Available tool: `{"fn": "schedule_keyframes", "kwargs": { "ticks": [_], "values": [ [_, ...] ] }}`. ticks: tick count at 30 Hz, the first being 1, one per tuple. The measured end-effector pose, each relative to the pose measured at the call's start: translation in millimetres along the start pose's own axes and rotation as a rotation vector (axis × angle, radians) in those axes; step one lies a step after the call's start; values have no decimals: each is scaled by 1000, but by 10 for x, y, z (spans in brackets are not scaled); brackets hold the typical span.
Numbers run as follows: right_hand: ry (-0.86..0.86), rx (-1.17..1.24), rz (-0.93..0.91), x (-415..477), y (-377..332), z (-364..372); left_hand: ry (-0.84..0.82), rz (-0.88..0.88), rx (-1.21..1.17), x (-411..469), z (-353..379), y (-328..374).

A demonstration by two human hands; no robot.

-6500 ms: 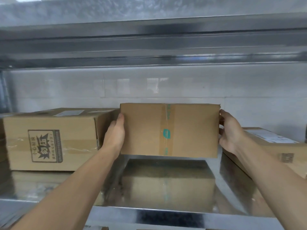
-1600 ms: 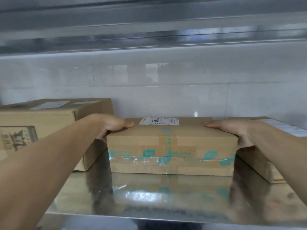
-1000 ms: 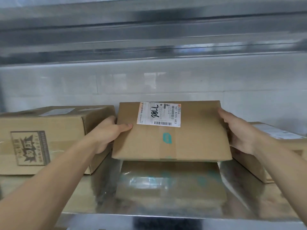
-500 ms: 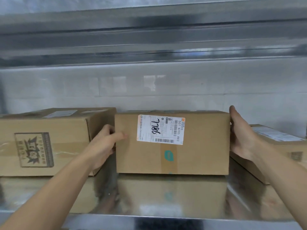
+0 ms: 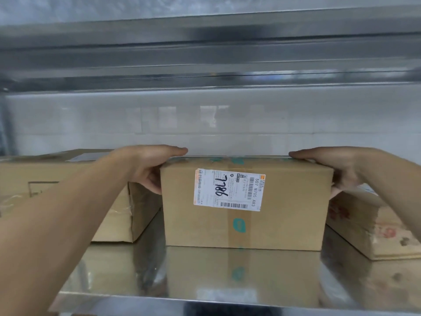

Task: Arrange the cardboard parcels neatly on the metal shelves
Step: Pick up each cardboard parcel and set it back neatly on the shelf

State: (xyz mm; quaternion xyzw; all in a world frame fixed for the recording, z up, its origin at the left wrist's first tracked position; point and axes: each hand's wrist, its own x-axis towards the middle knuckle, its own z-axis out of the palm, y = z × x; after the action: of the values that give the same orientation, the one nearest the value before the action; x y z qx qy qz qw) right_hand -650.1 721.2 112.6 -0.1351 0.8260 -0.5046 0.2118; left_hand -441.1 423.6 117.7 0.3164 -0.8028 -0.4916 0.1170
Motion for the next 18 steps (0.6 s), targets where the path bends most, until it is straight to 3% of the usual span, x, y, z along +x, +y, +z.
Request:
{"fn": "schedule_keyframes", "kwargs": {
  "ticks": [18],
  "values": [
    [-5,-125,14,31,-78,35,-25,-24,225,215,33,106]
  ]
}}
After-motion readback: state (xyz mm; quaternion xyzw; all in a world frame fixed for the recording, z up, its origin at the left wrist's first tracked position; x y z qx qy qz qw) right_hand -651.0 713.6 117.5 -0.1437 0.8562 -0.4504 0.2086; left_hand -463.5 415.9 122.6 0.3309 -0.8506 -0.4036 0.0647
